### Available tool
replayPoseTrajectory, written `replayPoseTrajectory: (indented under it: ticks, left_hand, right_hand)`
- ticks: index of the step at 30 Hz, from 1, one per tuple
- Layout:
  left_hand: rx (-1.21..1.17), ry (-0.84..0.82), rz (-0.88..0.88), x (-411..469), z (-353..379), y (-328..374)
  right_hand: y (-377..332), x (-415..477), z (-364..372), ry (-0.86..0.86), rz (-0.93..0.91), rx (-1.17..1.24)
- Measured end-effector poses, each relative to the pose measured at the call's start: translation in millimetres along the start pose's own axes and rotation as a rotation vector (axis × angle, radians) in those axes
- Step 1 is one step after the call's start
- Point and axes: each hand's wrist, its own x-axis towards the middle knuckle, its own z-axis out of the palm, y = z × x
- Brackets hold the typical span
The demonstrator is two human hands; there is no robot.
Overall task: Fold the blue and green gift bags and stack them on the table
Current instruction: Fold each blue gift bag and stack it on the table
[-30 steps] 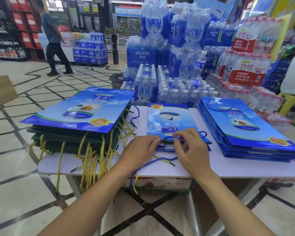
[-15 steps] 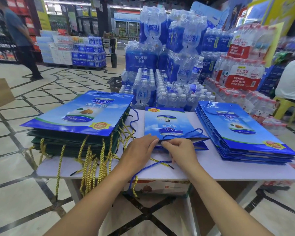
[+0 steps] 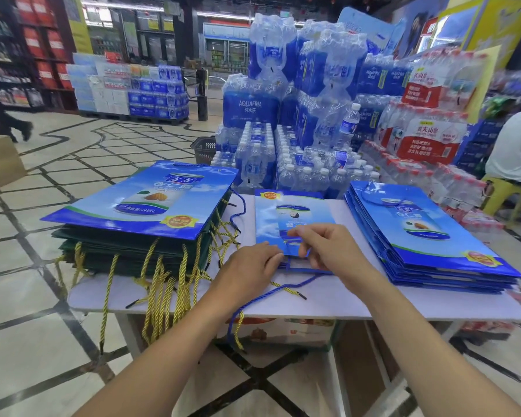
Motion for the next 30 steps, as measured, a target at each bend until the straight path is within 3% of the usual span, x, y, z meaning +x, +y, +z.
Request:
replayPoseTrajectory:
  ticks: [3,5,8,15,21,26,30]
  left_hand:
    - [-0.002,0.004,0.008,-1.0,-0.1,-0.3]
    - [0.006,0.002,0.008,-0.7,-0.3,0.1]
    - [0.021,-0.012,0.017,-1.7,-0.5,1.3]
    - [0.069,-0.042,0.068,-0.8,0.0,1.1]
    - [0.148,-0.042,0.082,-1.3,0.2,2.2]
    - [0.31,-0.288,0.223,6.4,4.8,-6.3]
    - [0.327,-0.401,0.214,9.2,4.5,-6.6]
  right_hand:
    - [3.3,31.4,-15.4,0.073,-0.209,-0.683]
    - [8.6,52.8,-24.1,-0.081,-0.21,-1.015]
    - [11.4,76.6,-26.1,-0.282,-0.188,-1.287]
    - [4.0,123.9,-36.1,-0.076,-0.098,-1.255]
    - [14.3,145.1,-18.5,-0.132,0.038,-0.68]
    - [25.1,152.9,-4.5,-0.118,-0.064,-0.868]
    - [35.7,155.0,1.6,-0.07,-0.108,-1.156]
